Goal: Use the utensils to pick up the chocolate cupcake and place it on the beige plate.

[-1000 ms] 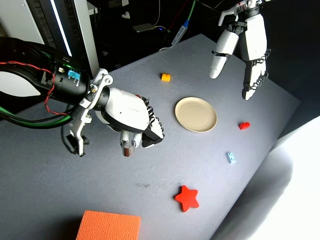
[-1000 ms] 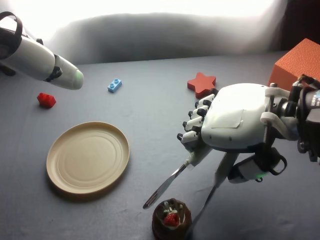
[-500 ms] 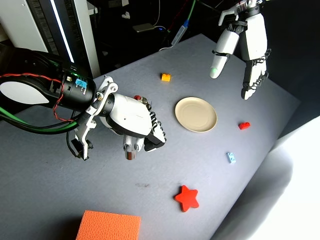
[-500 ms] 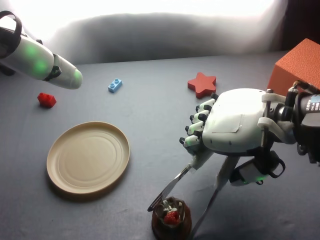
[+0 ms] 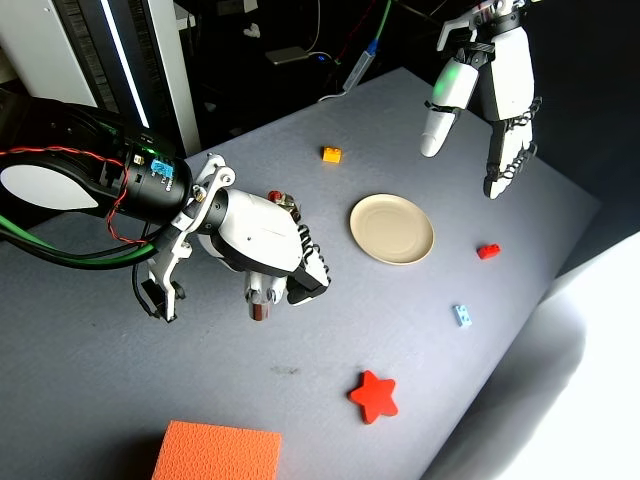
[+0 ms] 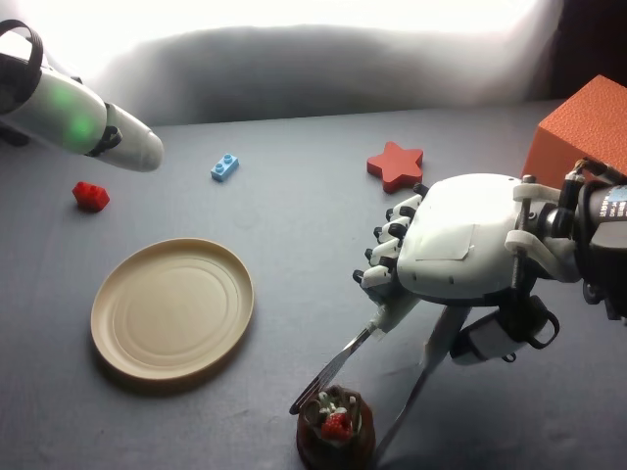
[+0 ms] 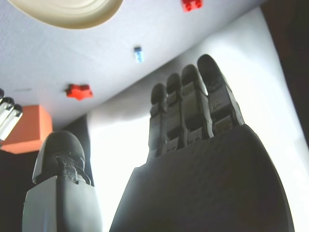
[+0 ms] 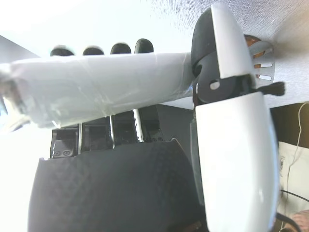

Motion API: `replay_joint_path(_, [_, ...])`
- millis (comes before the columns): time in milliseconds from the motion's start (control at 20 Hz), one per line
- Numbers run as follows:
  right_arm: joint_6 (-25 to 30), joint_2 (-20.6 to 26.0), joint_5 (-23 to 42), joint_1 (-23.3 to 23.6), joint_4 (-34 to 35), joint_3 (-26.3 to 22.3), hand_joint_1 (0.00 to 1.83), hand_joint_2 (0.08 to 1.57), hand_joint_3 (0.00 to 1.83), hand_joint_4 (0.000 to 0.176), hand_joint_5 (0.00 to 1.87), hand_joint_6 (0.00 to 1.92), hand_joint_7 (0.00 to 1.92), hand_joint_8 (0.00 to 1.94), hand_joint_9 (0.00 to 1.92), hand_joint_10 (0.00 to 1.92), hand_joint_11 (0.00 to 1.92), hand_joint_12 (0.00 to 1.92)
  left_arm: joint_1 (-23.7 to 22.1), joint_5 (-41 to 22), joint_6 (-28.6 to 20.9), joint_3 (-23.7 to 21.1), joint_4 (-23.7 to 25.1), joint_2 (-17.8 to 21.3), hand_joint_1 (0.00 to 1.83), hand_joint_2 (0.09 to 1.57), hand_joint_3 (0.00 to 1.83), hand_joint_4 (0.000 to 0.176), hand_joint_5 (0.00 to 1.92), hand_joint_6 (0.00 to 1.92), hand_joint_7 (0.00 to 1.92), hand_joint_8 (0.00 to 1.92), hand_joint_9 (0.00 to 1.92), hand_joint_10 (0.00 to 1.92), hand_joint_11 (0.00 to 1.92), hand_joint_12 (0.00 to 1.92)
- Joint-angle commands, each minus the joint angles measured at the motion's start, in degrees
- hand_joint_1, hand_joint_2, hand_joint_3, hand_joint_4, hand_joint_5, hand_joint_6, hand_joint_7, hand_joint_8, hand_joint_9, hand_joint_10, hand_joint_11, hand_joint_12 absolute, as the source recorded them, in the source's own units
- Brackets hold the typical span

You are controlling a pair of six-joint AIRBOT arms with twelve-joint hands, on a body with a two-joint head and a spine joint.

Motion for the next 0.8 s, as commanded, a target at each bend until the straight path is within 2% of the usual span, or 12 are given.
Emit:
replay_joint_path(0, [-0.2, 0.4, 5.9, 0.9, -0.1, -0.1, 1.04, 1.27, 0.0, 0.0, 0.67, 1.42, 0.42, 1.48, 0.39, 1.66, 0.43, 1.77, -0.8, -2.5, -0.1, 0.1, 2.4, 0.1, 0.32, 1.05, 0.0, 0.0, 0.29, 0.01, 0.23, 0.01, 0.19, 0.01, 0.0, 0.55])
replay_joint_path(50, [-0.2, 0.4, 5.9, 0.9, -0.1, -0.1, 1.13, 1.3, 0.01, 0.0, 0.67, 1.3, 0.58, 1.7, 0.43, 1.66, 0.49, 1.76, -0.8, -2.5, -0.1, 0.1, 2.4, 0.1, 0.34, 1.04, 0.0, 0.0, 0.3, 0.01, 0.23, 0.01, 0.19, 0.01, 0.0, 0.56])
replay_joint_path(150, [-0.2, 0.4, 6.0, 1.0, -0.1, -0.1, 1.18, 1.29, 0.0, 0.0, 0.73, 1.19, 0.62, 1.75, 0.5, 1.66, 0.58, 1.73, -0.9, -2.5, -0.1, 0.1, 2.4, 0.1, 0.33, 1.06, 0.0, 0.0, 0.21, 0.0, 0.17, 0.0, 0.14, 0.0, 0.0, 0.45])
replay_joint_path(250, [-0.2, 0.4, 6.0, 1.1, -0.1, -0.1, 1.15, 1.32, 0.01, 0.0, 0.59, 1.38, 0.66, 1.74, 0.57, 1.66, 0.68, 1.66, -0.9, -2.4, -0.1, 0.1, 2.4, 0.1, 0.33, 1.06, 0.0, 0.0, 0.22, 0.0, 0.18, 0.0, 0.17, 0.01, 0.0, 0.53])
replay_joint_path(350, [0.1, 0.5, 5.9, 1.1, -0.1, -0.1, 1.14, 1.33, 0.0, 0.0, 0.57, 1.42, 0.65, 1.76, 0.57, 1.72, 0.72, 1.69, -0.9, -2.3, -0.1, 0.1, 2.4, 0.1, 0.34, 1.05, 0.0, 0.0, 0.27, 0.01, 0.2, 0.01, 0.18, 0.01, 0.0, 0.56])
replay_joint_path(450, [1.6, 0.6, 5.4, 1.3, -0.1, -0.1, 1.18, 1.3, 0.0, 0.0, 0.63, 1.32, 0.69, 1.71, 0.62, 1.74, 0.77, 1.64, -0.9, -2.3, -0.1, 0.1, 2.4, 0.1, 0.33, 1.05, 0.0, 0.0, 0.25, 0.0, 0.21, 0.01, 0.17, 0.01, 0.0, 0.54])
replay_joint_path(600, [5.0, 0.5, 3.2, 3.2, -0.1, 0.5, 1.18, 1.29, 0.0, 0.0, 0.65, 1.29, 0.72, 1.66, 0.65, 1.67, 0.79, 1.59, -0.9, -2.3, -0.1, 0.1, 2.4, 0.0, 0.31, 1.06, 0.0, 0.0, 0.2, 0.0, 0.18, 0.0, 0.15, 0.0, 0.0, 0.48])
replay_joint_path(750, [8.0, 0.0, 1.3, 5.8, 0.0, 1.6, 1.18, 1.28, 0.0, 0.0, 0.69, 1.24, 0.7, 1.69, 0.62, 1.72, 0.78, 1.62, -1.0, -2.3, -0.1, 0.1, 2.4, 0.0, 0.31, 1.06, 0.0, 0.0, 0.21, 0.01, 0.17, 0.0, 0.14, 0.0, 0.0, 0.49])
